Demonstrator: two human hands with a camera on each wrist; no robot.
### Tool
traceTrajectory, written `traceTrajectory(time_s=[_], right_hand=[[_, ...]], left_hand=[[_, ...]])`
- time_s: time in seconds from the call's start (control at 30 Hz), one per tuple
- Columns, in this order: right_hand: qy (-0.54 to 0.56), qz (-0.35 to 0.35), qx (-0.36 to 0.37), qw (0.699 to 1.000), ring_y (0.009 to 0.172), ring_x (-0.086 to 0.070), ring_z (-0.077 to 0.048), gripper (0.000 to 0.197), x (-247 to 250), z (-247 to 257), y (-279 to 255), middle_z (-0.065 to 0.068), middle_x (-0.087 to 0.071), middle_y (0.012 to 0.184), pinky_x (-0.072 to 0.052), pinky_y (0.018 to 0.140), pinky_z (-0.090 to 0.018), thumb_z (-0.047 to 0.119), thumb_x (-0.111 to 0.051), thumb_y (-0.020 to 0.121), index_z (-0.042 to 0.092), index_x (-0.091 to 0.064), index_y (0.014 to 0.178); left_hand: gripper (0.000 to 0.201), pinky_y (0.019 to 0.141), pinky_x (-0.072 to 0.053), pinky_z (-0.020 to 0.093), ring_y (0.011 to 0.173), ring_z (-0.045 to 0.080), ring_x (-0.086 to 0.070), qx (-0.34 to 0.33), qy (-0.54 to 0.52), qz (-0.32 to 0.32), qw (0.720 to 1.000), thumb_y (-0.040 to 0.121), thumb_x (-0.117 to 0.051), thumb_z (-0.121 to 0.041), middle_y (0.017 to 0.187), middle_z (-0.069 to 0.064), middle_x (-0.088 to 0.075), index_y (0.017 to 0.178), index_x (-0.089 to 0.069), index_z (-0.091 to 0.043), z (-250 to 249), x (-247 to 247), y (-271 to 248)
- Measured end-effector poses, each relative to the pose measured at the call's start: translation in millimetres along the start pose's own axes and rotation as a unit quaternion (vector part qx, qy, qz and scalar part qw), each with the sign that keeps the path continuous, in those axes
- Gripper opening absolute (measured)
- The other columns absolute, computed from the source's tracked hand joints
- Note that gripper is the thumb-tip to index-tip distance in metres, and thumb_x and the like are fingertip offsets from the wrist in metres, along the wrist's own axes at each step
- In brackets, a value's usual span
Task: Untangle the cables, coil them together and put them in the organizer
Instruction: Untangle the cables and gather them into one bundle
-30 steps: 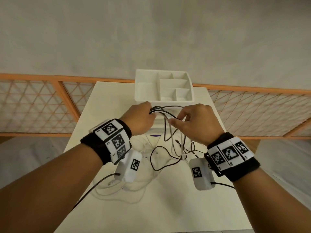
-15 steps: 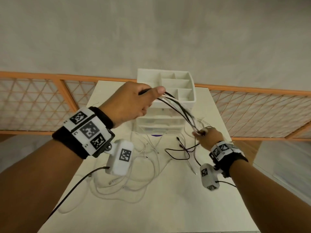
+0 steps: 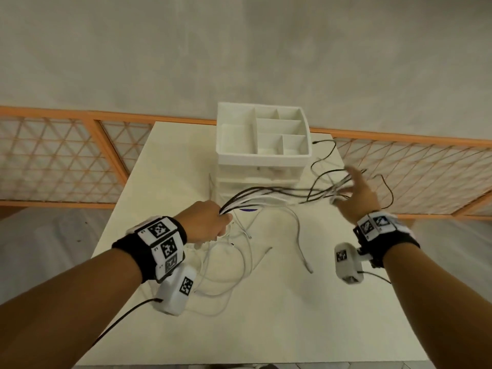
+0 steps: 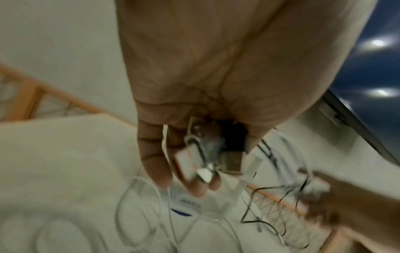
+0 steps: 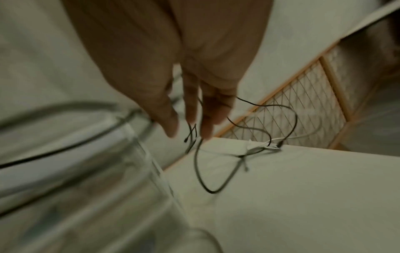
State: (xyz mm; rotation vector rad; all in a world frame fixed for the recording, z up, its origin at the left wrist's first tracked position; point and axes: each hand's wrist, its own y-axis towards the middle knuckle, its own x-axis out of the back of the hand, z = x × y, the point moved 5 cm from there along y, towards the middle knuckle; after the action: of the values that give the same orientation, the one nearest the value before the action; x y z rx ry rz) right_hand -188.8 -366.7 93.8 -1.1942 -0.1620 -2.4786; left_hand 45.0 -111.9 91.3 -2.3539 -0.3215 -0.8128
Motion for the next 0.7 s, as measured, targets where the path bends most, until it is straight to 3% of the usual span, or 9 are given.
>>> traceTrajectory(time_s=[0.1,0.2,0.3,0.37,0.47,0.53,0.57,0.63,0.7], right_hand=[[-0.072,0.151,-0.004,0.986,0.074,-0.070,-0.022,0.090,-32.7,1.7,-31.3,-0.006,-0.074,0.080,-0.059,0.071,-0.035,0.007,-0.063,0.085,0.041,-0.017,0.154],[0.013,0.208,0.117,0.971,0.057,-0.062,-0.009,0.093,-59.7,45.6,-68.2,0.001,-0.069,0.063,-0.058,0.069,-0.032,0.019,-0.075,0.081,0.054,-0.022,0.149],[0.013,0.272,0.162,0.949,0.043,-0.056,-0.009,0.051,-89.1,79.4,-99.7,0.000,-0.064,0.057,-0.053,0.053,-0.025,0.034,-0.076,0.084,0.047,-0.051,0.127],[0.001,0.270,0.104,0.957,0.041,-0.060,-0.015,0.015,-95.1,76.7,-94.7,-0.001,-0.065,0.056,-0.051,0.046,-0.026,0.038,-0.068,0.091,0.026,-0.064,0.099],[-0.008,0.148,0.054,0.988,0.058,-0.070,-0.021,0.016,-82.1,59.1,-68.5,0.001,-0.069,0.061,-0.052,0.052,-0.024,0.033,-0.068,0.090,0.019,-0.068,0.082],[-0.015,0.005,0.101,0.995,0.073,-0.069,-0.026,0.007,-71.1,57.9,-62.1,0.007,-0.066,0.067,-0.052,0.069,-0.028,0.023,-0.069,0.086,0.018,-0.070,0.091],[-0.002,-0.013,0.120,0.993,0.077,-0.067,-0.026,0.016,-74.7,58.8,-64.1,0.009,-0.066,0.073,-0.052,0.076,-0.030,0.020,-0.070,0.086,0.019,-0.070,0.101],[0.015,0.062,0.134,0.989,0.080,-0.067,-0.023,0.048,-98.3,58.6,-74.0,0.010,-0.067,0.096,-0.053,0.085,-0.033,0.024,-0.074,0.085,0.027,-0.057,0.130],[0.010,0.133,0.156,0.979,0.073,-0.068,-0.018,0.073,-123.1,55.3,-90.2,0.012,-0.062,0.105,-0.052,0.082,-0.030,0.025,-0.076,0.084,0.036,-0.035,0.144]], left_hand=[[0.020,0.056,-0.050,0.029,0.059,0.019,-0.060,-0.044,-0.129,0.030,0.990,0.100,-0.050,-0.022,0.068,0.008,-0.065,0.095,-0.065,-0.010,-5.9,-8.8,-2.7],[0.022,0.047,-0.040,0.017,0.050,0.010,-0.057,-0.103,-0.081,0.006,0.991,0.099,-0.055,-0.032,0.061,0.003,-0.059,0.087,-0.061,-0.015,-20.6,-13.2,-2.2],[0.043,0.038,-0.031,0.009,0.040,0.002,-0.047,-0.128,-0.057,0.005,0.990,0.095,-0.056,-0.051,0.056,-0.001,-0.056,0.084,-0.063,-0.010,-34.8,-16.6,-4.6],[0.058,0.041,-0.031,0.009,0.043,0.005,-0.045,-0.123,-0.063,0.024,0.990,0.095,-0.043,-0.061,0.054,-0.001,-0.052,0.073,-0.058,-0.010,-34.9,-18.5,-8.4],[0.053,0.055,-0.037,0.021,0.055,0.012,-0.044,-0.088,-0.104,0.063,0.989,0.101,-0.033,-0.056,0.056,-0.004,-0.046,0.065,-0.043,-0.019,-17.0,-23.1,-11.7],[0.046,0.063,-0.042,0.031,0.065,0.018,-0.048,-0.060,-0.081,0.077,0.992,0.104,-0.038,-0.046,0.066,0.000,-0.054,0.070,-0.048,-0.017,-1.7,-29.5,-10.9],[0.044,0.064,-0.045,0.034,0.067,0.022,-0.053,-0.043,-0.060,0.080,0.994,0.104,-0.040,-0.042,0.072,0.003,-0.059,0.071,-0.051,-0.015,5.5,-32.6,-10.4],[0.039,0.066,-0.052,0.043,0.071,0.028,-0.061,-0.008,-0.039,0.066,0.997,0.103,-0.045,-0.032,0.077,0.006,-0.066,0.071,-0.057,-0.014,17.5,-35.2,-8.7],[0.031,0.055,-0.052,0.034,0.064,0.023,-0.061,0.010,-0.057,0.033,0.998,0.101,-0.046,-0.024,0.075,0.007,-0.066,0.077,-0.063,-0.014,28.0,-32.8,-8.6]])
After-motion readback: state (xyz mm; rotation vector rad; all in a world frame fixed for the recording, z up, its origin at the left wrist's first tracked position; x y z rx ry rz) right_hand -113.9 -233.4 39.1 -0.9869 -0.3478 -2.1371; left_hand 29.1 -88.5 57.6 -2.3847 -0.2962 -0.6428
